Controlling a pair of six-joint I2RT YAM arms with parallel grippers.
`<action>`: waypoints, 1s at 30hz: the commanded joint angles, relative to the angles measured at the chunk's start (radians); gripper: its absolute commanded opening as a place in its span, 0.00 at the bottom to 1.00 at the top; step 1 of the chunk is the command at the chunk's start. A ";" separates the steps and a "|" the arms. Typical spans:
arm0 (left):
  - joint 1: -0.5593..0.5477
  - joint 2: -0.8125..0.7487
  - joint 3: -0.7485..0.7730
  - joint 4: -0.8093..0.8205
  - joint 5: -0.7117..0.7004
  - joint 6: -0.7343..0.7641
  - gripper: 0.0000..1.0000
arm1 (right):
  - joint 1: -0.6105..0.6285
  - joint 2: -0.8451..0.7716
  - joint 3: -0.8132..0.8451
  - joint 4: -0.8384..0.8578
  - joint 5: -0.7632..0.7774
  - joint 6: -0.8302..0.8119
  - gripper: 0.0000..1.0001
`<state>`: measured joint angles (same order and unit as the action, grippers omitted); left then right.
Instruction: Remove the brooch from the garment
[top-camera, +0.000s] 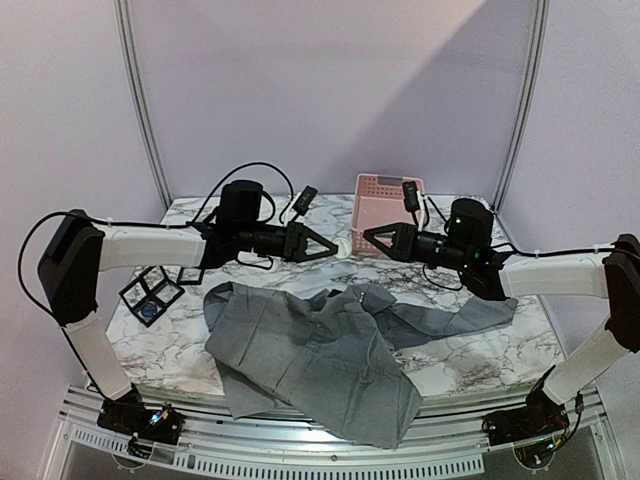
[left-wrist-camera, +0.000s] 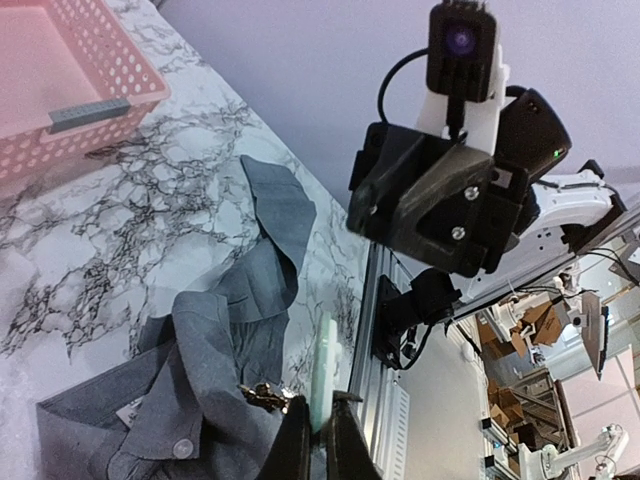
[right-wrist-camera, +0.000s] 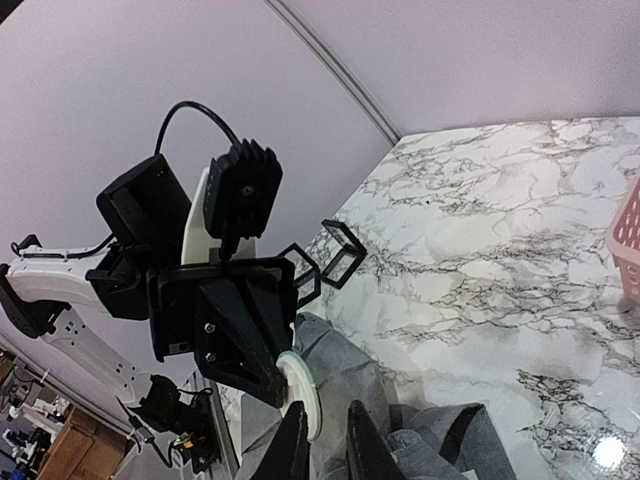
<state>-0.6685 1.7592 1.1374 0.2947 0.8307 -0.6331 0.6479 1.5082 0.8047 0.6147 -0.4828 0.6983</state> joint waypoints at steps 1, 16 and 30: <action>0.010 0.015 -0.010 -0.042 0.009 -0.002 0.00 | -0.007 -0.037 -0.016 0.041 0.027 -0.022 0.13; 0.021 -0.121 -0.002 -0.291 -0.305 0.294 0.00 | -0.008 -0.121 -0.044 -0.044 0.170 -0.086 0.32; 0.327 -0.397 -0.226 -0.467 -0.805 0.217 0.00 | -0.224 -0.370 -0.121 -0.307 0.424 -0.239 0.52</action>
<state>-0.4374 1.4445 0.9756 -0.0227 0.2222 -0.3882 0.4892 1.1984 0.7200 0.3817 -0.1242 0.5159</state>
